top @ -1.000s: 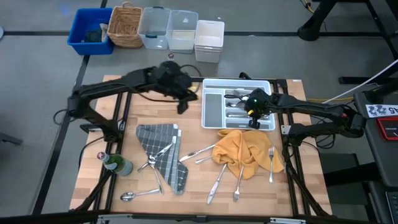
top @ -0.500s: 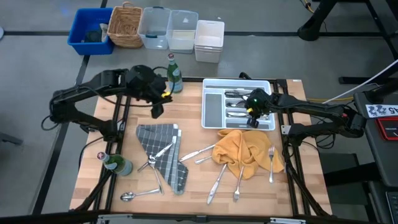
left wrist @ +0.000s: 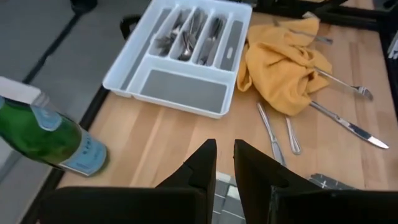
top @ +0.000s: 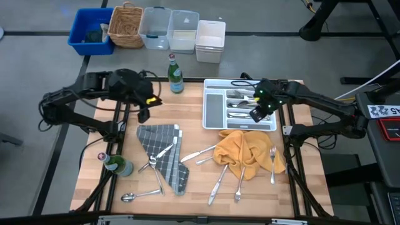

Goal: Sort silverware
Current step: Put the silver fork into the cutlery tray

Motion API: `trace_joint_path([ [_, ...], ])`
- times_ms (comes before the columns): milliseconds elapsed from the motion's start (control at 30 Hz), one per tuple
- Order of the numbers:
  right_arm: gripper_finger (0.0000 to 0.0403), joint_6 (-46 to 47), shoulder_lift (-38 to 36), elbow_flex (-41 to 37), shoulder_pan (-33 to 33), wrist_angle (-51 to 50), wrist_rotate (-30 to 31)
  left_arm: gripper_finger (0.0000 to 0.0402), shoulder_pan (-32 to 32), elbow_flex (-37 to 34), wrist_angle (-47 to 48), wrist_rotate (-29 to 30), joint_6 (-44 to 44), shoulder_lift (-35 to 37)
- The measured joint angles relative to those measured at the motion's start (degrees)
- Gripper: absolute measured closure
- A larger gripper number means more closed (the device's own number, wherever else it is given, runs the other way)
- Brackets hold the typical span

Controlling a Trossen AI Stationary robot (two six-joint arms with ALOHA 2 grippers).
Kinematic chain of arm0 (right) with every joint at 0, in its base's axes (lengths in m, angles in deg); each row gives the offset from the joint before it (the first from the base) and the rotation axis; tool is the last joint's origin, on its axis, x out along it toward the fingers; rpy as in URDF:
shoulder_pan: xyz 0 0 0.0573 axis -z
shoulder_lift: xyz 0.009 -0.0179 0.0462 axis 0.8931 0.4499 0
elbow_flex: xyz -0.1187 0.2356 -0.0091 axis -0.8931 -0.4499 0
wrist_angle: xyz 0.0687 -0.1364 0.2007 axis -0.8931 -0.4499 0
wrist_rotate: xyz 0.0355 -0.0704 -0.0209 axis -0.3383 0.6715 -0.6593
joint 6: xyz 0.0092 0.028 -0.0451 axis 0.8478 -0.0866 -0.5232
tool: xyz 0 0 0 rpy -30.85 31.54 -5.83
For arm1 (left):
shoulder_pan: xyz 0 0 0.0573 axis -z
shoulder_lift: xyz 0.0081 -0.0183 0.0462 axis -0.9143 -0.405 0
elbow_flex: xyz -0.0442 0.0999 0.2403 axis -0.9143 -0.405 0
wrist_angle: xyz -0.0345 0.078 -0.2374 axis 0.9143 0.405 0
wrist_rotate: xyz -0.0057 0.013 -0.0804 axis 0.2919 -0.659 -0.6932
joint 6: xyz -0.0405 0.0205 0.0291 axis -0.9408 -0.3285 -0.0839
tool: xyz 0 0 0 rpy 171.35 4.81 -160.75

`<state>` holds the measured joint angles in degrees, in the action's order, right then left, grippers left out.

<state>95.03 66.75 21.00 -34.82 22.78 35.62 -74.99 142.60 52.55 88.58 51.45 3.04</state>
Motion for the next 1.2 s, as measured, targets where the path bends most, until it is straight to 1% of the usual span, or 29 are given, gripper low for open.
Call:
trace_joint_path([
  [67,0.0372,6.7,0.0,0.4,-0.5,-3.0,-4.4,0.0357,0.0,0.0,0.0,0.1,0.8,1.2],
  [133,0.0372,11.8,0.0,0.4,-2.2,-6.5,-5.6,0.0357,0.0,0.0,0.0,0.1,1.7,2.1],
  [267,0.0372,20.6,0.0,0.4,-8.5,-13.9,-3.7,0.0357,0.0,0.0,0.1,0.1,3.7,2.5],
  [400,0.0372,31.3,-0.1,0.3,-16.0,-17.9,-1.9,0.0357,0.0,-1.2,-1.0,0.1,6.9,2.6],
  [467,0.0372,36.2,-0.1,0.3,-20.0,-18.1,-0.8,0.0357,-0.2,-4.0,-2.0,0.1,8.1,3.3],
  [600,0.0372,46.1,-0.1,0.3,-27.7,-18.1,0.9,0.0357,-1.2,-11.5,-5.6,-0.7,7.6,6.3],
  [733,0.0372,54.5,-0.1,-1.8,-34.9,-17.9,1.7,0.0357,-2.1,-19.7,-12.5,-2.0,6.8,10.6],
  [833,0.0372,57.7,-0.1,-4.5,-39.6,-17.4,0.4,0.0357,-2.8,-24.7,-17.2,-2.1,5.4,13.9],
  [967,0.0369,61.5,-0.1,-8.0,-44.0,-13.7,-2.5,0.0357,-3.7,-28.7,-19.2,-2.1,3.7,16.7],
  [1067,0.0349,64.2,-0.1,-10.5,-45.8,-10.7,-4.3,0.0357,-4.4,-30.3,-18.7,-2.1,2.3,17.5],
  [1200,0.0299,69.1,-0.1,-14.2,-47.8,-8.4,-4.3,0.0357,-5.0,-31.0,-18.5,-2.1,2.0,17.4],
])
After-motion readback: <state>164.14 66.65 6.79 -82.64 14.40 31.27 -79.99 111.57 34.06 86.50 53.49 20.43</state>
